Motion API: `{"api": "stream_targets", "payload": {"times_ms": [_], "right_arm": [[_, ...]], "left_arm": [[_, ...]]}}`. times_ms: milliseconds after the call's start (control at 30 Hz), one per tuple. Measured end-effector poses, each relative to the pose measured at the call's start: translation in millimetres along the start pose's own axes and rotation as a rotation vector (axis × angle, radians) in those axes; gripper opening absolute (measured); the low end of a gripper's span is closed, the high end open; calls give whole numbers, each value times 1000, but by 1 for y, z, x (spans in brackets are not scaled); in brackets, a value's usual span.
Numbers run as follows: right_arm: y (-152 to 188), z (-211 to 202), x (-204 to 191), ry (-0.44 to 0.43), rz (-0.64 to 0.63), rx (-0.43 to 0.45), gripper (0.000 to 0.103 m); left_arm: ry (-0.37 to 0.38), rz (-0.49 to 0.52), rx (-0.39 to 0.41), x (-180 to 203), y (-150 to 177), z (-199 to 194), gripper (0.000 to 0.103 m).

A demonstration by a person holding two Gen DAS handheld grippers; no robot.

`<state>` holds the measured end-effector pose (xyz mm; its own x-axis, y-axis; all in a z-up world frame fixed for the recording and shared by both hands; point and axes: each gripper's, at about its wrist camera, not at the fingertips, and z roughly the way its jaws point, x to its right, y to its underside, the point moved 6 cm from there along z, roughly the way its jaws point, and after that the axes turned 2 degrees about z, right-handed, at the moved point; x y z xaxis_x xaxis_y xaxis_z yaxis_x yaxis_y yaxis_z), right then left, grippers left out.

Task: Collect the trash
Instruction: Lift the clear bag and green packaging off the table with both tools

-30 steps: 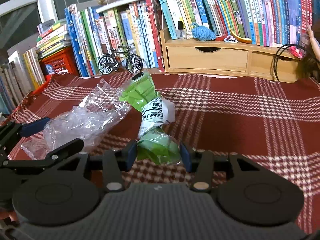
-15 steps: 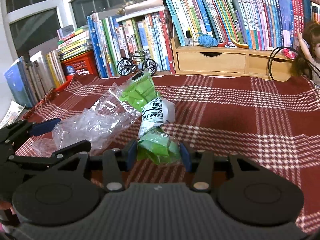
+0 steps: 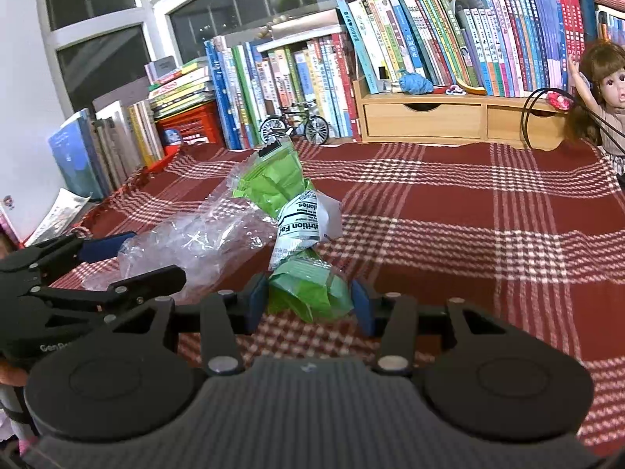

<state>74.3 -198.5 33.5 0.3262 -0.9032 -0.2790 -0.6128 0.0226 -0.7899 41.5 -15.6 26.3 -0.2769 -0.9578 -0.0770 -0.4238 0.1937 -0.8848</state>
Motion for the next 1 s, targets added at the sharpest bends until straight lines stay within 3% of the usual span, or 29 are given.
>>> {"api": "stream_targets", "payload": {"times_ms": [400,700,767,833,900,1000], "right_arm": [[29,-24,-5,-20,-5,0,53],[46,-9,9,65,-8,-73,54],[50,-7,9,55,-19,-95,61],[53,-5,9,46,-34,-100,85],[53,-5,9,56,-39,-81,92],[48,-1,13,83,-37,-52,95]], "left_arm": [[23,-20,-3,3,23,-25,75],[31,-26,-36,2,37,-25,77],[44,-25,-37,2,40,-24,83],[52,-27,-28,3,43,-22,87],[47,-23,-24,2,44,-20,90],[41,-14,3,4,44,-18,95]]}}
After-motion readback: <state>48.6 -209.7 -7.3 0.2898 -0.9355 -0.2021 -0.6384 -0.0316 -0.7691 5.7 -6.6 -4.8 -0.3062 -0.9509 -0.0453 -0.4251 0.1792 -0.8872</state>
